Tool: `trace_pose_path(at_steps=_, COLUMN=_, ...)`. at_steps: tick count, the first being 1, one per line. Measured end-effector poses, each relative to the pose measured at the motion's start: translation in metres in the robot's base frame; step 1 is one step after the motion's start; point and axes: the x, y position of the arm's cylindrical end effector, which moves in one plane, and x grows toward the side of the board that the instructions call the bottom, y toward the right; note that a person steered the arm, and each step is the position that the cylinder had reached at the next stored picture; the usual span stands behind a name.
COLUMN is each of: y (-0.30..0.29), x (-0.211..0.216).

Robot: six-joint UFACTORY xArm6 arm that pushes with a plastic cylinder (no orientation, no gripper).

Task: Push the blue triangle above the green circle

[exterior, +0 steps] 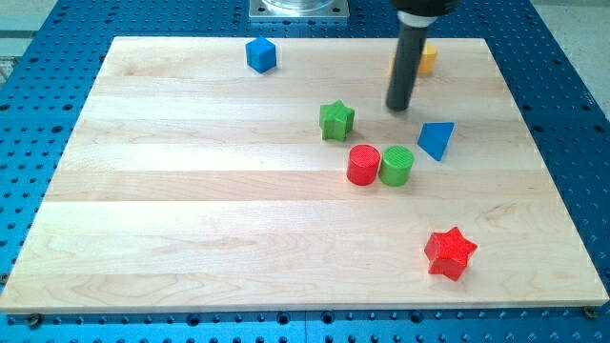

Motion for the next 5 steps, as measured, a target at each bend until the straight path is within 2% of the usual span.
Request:
trace_pose_path(at_steps=1, y=0.07, x=0.03)
trace_pose_path(at_steps=2, y=0.152, x=0.04)
trace_pose_path(at_steps=3, y=0.121, x=0.085)
trace_pose_path(at_steps=4, y=0.065, x=0.071)
trace_pose_path(at_steps=5, y=0.04, x=0.068)
